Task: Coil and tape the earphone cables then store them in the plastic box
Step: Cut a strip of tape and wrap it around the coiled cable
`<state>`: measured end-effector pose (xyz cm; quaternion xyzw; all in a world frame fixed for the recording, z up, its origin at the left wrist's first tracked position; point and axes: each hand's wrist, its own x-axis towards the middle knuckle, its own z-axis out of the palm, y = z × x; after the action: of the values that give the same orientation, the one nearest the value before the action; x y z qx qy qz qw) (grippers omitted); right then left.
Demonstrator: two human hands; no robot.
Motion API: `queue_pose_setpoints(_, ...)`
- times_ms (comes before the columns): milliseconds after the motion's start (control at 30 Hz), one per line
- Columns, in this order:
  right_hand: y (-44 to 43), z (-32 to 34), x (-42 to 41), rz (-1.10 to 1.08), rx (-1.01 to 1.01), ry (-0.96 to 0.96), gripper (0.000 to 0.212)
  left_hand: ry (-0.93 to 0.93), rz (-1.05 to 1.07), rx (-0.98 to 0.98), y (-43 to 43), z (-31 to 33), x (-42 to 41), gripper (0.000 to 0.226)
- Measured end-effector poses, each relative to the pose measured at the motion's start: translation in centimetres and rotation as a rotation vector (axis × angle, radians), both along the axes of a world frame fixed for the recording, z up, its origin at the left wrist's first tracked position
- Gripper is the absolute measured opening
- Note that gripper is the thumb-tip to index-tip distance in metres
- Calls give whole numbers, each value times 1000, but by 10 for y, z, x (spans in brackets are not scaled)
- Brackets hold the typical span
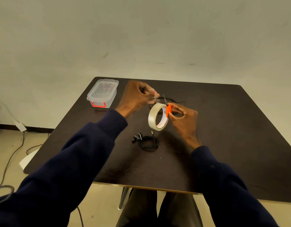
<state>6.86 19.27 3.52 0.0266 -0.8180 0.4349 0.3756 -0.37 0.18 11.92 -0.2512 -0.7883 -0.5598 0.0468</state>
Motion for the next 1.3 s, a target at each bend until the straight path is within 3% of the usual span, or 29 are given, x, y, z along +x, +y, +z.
queue_pose_setpoints(100, 2, -1, 4, -25, 62, 37, 41, -137, -23, 51, -4, 0, 1, 7)
queue_pose_setpoints(233, 1, 4, 12, -24, 121, 56, 42, -307, -95, 30, -4, 1, 0, 22)
queue_pose_setpoints(433, 4, 11, 25, -10, 158, 45, 42, -331, -104, -5, 2, 7, -1, 22)
queue_pose_setpoints(567, 4, 14, 31, 8, 190, 101, 41, -494, -155, 11, 3, 15, 0, 23)
queue_pose_setpoints(733, 7, 10, 35, -6, 197, 186, 42, -756, -173, 136, 3, 18, 4, 24)
queue_pose_setpoints(1000, 18, -3, 42, -86, 177, 121, 42, -906, -170, 302, 21, 6, 9, 23)
queue_pose_setpoints(1133, 26, -1, 46, -62, 183, 94, 43, -838, -254, 249, 24, -1, 6, 19)
queue_pose_setpoints(1300, 44, -6, 51, -36, 217, 43, 43, -583, -288, 82, 34, -4, 4, 9)
